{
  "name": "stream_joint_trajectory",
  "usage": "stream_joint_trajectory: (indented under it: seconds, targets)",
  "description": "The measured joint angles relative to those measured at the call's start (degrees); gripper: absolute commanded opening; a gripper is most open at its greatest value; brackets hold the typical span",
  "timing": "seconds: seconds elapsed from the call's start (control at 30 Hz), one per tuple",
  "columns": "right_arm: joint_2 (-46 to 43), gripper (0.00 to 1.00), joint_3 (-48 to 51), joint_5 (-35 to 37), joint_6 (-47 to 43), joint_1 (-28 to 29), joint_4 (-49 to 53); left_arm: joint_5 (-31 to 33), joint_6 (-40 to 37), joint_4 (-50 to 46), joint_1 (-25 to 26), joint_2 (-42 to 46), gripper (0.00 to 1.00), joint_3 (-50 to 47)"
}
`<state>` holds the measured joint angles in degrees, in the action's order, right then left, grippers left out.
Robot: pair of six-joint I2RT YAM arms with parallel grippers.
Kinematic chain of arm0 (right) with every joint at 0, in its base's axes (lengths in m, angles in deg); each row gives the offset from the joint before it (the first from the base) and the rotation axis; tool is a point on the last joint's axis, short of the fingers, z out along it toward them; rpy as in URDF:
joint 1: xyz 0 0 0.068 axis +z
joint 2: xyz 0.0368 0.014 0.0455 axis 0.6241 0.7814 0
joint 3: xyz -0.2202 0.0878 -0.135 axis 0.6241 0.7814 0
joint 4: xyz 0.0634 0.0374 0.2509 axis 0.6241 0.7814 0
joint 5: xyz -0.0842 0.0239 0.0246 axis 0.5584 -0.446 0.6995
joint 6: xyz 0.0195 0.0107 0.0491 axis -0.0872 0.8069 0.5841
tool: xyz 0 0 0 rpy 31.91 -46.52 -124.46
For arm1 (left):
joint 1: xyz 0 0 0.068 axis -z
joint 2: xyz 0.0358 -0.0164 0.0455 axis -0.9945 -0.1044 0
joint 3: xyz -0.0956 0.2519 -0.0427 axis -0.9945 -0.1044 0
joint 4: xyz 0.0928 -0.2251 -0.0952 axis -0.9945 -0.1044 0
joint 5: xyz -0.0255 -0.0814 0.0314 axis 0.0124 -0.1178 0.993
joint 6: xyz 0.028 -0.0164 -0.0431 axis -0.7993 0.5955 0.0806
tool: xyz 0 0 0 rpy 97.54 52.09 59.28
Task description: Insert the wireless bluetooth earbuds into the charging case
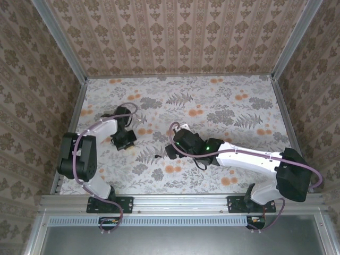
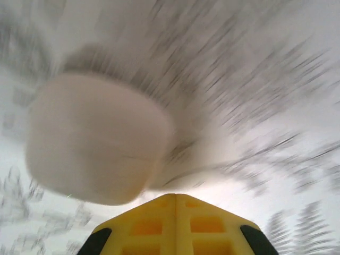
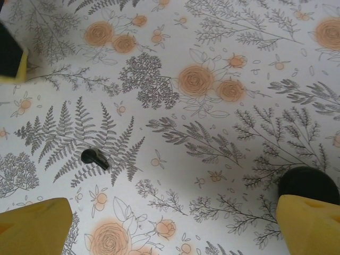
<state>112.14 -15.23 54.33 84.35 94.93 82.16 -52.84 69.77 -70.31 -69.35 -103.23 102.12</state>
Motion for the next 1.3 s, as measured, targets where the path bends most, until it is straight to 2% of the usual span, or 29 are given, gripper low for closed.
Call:
stream_joint_trajectory:
  seconds: [0.17,0.2,0.3,0.33,0.37,0.47,0.53,0.63,0.87,1.3]
  targets:
    - [-1.92,1.0,0.72,0.22,0.2,-0.2,0.46,-0.07,-6.78,0.85,-0.17,0.5,0.1,6.19]
    - [-2.25,1.0,0.74,0.22,0.22,-0.2,0.46,-0.07,-8.26,0.87,-0.42,1.11,0.15,6.45]
    - [-2.56,1.0,0.74,0.22,0.24,-0.2,0.44,0.68,-11.34,-0.33,-1.84,3.48,0.45,6.32]
    - [-2.56,1.0,0.74,0.22,0.24,-0.2,0.44,1.29,-11.67,-0.63,-2.6,4.37,0.53,6.05]
    - [-2.56,1.0,0.74,0.22,0.24,-0.2,0.44,2.01,-11.32,-0.9,-3.65,5.57,0.59,5.38]
    - [-2.56,1.0,0.74,0.2,0.24,-0.2,0.42,2.6,-9.05,-1.66,-7.54,9.53,0.66,1.51]
    - [-2.56,1.0,0.74,0.17,0.24,-0.2,0.39,2.25,-8.09,-1.68,-9.57,11.37,0.67,-1.6]
    - [-2.54,1.0,0.74,-0.07,0.24,-0.2,0.42,1.14,-9.81,-1.73,-9.86,11.23,0.67,-3.23]
    - [-2.54,1.0,0.74,-0.37,1.09,-0.2,0.42,0.74,-18.29,-2.01,-9.88,5.99,0.68,-0.61]
    - [-2.54,1.0,0.81,-0.5,1.73,-0.2,0.39,0.98,-22.16,-2.16,-8.2,0.5,0.68,2.32]
